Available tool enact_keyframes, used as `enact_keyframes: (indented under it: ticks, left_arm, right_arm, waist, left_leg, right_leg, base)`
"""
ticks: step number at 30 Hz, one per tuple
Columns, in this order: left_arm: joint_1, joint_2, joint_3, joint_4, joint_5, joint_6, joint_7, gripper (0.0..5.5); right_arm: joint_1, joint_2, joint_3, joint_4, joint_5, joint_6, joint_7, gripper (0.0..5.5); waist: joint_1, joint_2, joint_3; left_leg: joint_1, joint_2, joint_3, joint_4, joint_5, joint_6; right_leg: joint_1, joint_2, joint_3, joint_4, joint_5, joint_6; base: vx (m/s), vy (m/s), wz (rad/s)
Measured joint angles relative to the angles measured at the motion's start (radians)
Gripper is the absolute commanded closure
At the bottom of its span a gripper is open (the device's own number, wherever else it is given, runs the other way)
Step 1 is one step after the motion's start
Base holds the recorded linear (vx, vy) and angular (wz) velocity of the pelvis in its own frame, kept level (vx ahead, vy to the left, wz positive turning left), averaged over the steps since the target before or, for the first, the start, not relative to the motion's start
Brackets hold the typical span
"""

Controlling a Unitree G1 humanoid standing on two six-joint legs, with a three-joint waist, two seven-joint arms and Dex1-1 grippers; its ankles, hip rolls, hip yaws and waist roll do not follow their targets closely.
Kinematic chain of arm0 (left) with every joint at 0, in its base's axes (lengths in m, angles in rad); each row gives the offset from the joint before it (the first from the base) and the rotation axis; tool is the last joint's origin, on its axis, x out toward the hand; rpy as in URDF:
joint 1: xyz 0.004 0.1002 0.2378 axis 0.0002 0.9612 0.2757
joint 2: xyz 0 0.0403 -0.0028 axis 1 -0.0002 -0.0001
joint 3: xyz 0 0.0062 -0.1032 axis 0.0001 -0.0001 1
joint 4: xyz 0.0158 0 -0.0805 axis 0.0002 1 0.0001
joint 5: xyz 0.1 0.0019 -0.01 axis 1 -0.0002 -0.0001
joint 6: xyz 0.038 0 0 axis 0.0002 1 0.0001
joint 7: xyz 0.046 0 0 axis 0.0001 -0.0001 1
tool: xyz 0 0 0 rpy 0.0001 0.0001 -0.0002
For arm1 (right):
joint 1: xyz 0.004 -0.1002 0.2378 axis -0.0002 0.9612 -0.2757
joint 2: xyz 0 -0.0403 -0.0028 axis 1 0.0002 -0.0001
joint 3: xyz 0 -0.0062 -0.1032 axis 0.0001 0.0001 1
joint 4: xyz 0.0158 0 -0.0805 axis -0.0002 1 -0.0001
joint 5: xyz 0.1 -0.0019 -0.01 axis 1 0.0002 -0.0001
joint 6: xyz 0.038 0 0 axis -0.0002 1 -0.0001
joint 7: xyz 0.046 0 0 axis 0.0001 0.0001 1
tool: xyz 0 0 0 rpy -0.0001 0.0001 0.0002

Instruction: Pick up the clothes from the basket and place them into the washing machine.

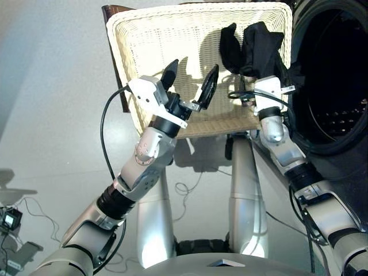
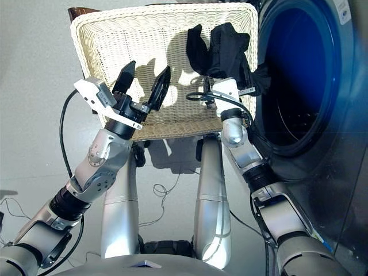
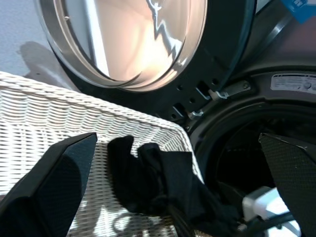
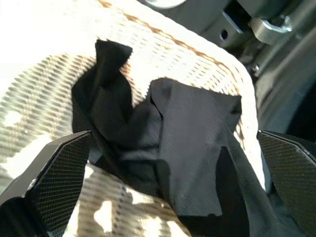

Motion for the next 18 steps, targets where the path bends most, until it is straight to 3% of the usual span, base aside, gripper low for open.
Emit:
enact_keyframes:
  ticks: [5, 11, 18]
  left_arm:
    - [-0.001, -0.003, -0.005, 0.001, -0.002, 0.0, 0.0, 0.0]
    - [-0.002, -0.003, -0.018, 0.0, -0.008, 0.0, -0.004, 0.0]
    - [0.002, 0.001, -0.024, -0.001, -0.027, 0.0, -0.024, 0.0]
  right_arm:
    - [-0.121, 0.023, -0.003, 0.111, 0.011, 0.013, -0.035, 0.0]
    - [-0.222, 0.023, 0.0, 0.309, 0.013, 0.042, -0.049, 0.0]
    - [-0.316, 0.02, 0.064, 0.532, 0.012, 0.085, -0.001, 0.0]
  waist:
    - [0.014, 0.001, 0.0]
    - [0.057, 0.001, 0.0]
    - [0.06, 0.002, -0.001]
  left_leg:
    - [0.001, 0.0, 0.0, 0.001, 0.001, -0.001]
    - [0.006, -0.003, -0.004, 0.007, 0.002, -0.004]
    - [-0.01, -0.005, -0.012, 0.036, -0.002, -0.01]
  right_leg:
    - [0.001, 0.0, 0.0, 0.002, 0.003, 0.002]
    - [0.002, -0.003, -0.001, 0.021, -0.004, 0.0]
    - [-0.016, -0.006, -0.003, 0.061, -0.022, -0.001]
  base:
    - [0.0, 0.0, 0.0]
    - [0.0, 0.0, 0.0]
    - [0.0, 0.0, 0.0]
